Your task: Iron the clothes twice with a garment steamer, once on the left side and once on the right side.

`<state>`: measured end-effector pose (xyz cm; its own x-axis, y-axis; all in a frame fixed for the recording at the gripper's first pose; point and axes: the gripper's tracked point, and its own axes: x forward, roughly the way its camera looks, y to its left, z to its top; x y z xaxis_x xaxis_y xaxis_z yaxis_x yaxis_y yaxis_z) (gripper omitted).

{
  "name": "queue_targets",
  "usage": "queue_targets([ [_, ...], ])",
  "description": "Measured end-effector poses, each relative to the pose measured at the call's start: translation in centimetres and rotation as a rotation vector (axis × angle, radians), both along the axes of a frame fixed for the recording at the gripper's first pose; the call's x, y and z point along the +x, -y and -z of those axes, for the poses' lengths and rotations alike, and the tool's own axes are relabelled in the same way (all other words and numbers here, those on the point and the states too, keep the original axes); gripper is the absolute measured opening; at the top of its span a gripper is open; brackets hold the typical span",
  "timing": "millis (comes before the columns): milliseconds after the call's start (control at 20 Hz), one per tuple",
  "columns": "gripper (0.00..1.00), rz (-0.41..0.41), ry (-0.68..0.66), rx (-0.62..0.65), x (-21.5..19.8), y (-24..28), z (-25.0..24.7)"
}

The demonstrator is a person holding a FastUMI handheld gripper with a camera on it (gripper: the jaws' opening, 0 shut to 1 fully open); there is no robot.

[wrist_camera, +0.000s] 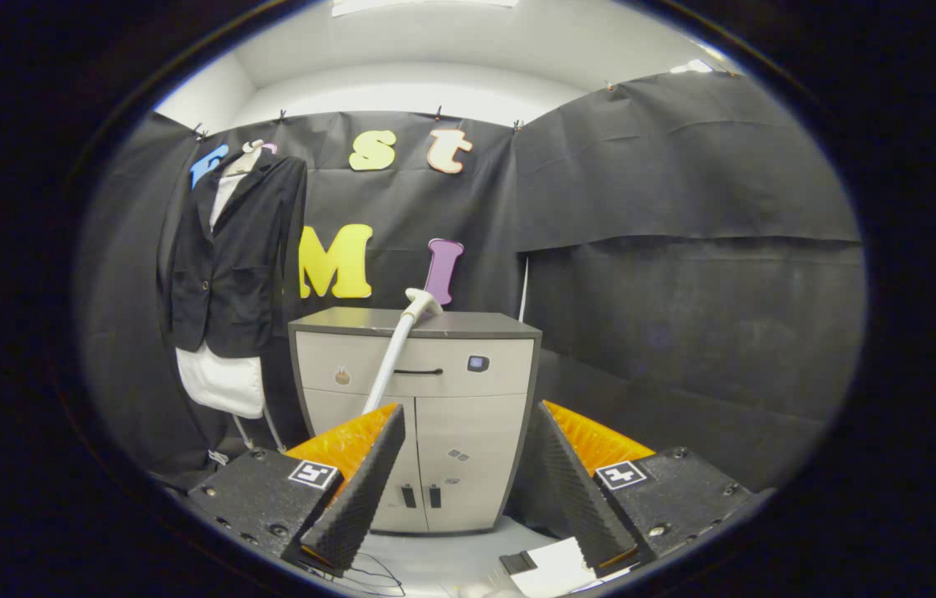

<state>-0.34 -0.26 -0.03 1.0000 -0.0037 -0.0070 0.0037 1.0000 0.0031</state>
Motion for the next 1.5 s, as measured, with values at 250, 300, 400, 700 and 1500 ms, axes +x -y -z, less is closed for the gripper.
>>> queue_targets([
  [250, 0.98, 0.004, -0.015, 0.0, -0.09, 0.11, 0.09],
  [300, 0.98, 0.006, -0.014, -0.004, -0.14, 0.16, 0.03],
  [400, 0.98, 0.015, -0.013, -0.01, -0.22, 0.12, 0.02],
  [700, 0.98, 0.012, -0.024, 0.008, -0.06, 0.12, 0.3],
  [1500, 0.98, -0.035, -0.039, -0.013, -0.82, 0.03, 0.73],
])
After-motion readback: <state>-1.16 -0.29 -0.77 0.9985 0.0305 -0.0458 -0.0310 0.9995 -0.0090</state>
